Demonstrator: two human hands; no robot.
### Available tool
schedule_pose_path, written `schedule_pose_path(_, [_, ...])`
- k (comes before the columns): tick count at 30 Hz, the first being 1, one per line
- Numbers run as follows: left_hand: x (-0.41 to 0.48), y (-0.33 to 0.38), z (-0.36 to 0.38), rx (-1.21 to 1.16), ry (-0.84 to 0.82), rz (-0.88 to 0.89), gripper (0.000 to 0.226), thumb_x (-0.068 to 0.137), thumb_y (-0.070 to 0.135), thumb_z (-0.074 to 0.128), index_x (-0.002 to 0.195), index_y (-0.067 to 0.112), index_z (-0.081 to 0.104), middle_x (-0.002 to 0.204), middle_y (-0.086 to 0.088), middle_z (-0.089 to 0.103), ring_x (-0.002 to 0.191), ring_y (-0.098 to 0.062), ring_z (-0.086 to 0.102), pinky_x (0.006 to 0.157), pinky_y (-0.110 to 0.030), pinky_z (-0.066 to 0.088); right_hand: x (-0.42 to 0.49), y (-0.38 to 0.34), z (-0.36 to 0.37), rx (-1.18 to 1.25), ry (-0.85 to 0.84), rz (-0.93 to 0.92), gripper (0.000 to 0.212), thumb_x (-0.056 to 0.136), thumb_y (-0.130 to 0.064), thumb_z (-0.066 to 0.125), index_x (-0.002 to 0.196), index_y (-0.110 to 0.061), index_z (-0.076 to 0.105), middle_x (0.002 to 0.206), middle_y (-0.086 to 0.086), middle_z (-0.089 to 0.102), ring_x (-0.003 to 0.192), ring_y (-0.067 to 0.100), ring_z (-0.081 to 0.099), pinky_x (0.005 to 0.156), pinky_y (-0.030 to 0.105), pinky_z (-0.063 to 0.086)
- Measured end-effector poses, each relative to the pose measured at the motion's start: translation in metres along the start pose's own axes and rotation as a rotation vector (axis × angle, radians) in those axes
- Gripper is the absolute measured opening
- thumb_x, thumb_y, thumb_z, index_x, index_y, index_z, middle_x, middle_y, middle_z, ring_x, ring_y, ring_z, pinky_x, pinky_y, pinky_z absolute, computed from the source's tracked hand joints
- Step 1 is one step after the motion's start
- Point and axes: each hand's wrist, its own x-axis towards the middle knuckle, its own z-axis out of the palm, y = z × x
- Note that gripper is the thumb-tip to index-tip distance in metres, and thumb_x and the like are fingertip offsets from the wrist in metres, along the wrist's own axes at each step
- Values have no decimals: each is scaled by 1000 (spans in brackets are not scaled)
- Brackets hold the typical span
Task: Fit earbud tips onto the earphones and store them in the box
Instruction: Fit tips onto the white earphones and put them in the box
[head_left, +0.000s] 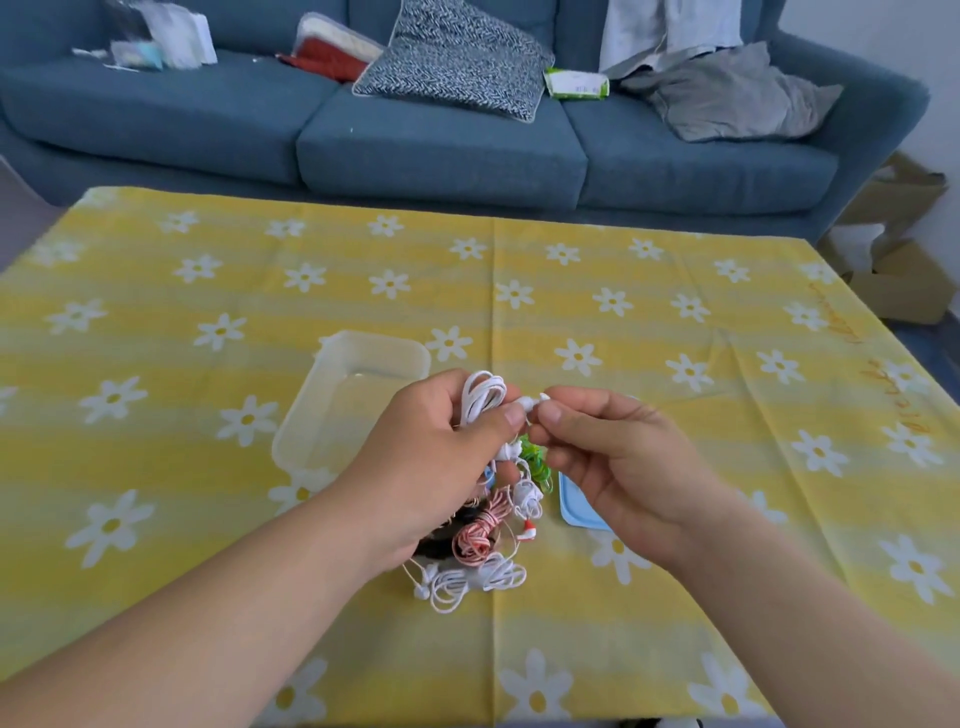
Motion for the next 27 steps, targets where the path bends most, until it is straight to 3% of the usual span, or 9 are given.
schedule_pose_path(4, [0, 3, -2, 16, -12, 27, 6, 95, 25, 71, 101, 23, 71, 81, -8, 73, 64, -12, 70, 48, -19, 45, -1, -1, 1, 13, -16, -5, 10, 66, -1, 74, 74, -6, 78, 73, 12, 74, 63, 17, 72, 54, 21, 56])
schedule_pose_path(9, [-2, 4, 0, 12, -22, 44, 6, 95, 24, 71, 100, 21, 71, 70, 1, 67, 61, -10, 68, 48, -17, 45, -3, 0, 1, -40, -38, -4, 11, 68, -4, 75, 75, -9, 81, 75, 10, 74, 64, 14, 70, 53, 20, 53])
schedule_pose_path(14, [0, 6, 3, 43, -16, 56, 5, 94, 26, 71, 99, 24, 71, 75, 2, 69, 64, -10, 70, 50, -16, 45, -3, -1, 1, -18, -44, -15, 10, 68, -5, 74, 72, -11, 82, 73, 9, 73, 64, 14, 68, 56, 20, 54])
schedule_pose_path(27, [0, 8, 12, 44, 25, 59, 8, 94, 29, 71, 97, 22, 68, 74, 8, 69, 61, -8, 69, 52, -16, 51, 1, 4, -5, -19, -26, -127, 18, 71, 0, 74, 88, 1, 75, 78, 17, 71, 67, 20, 69, 59, 25, 55])
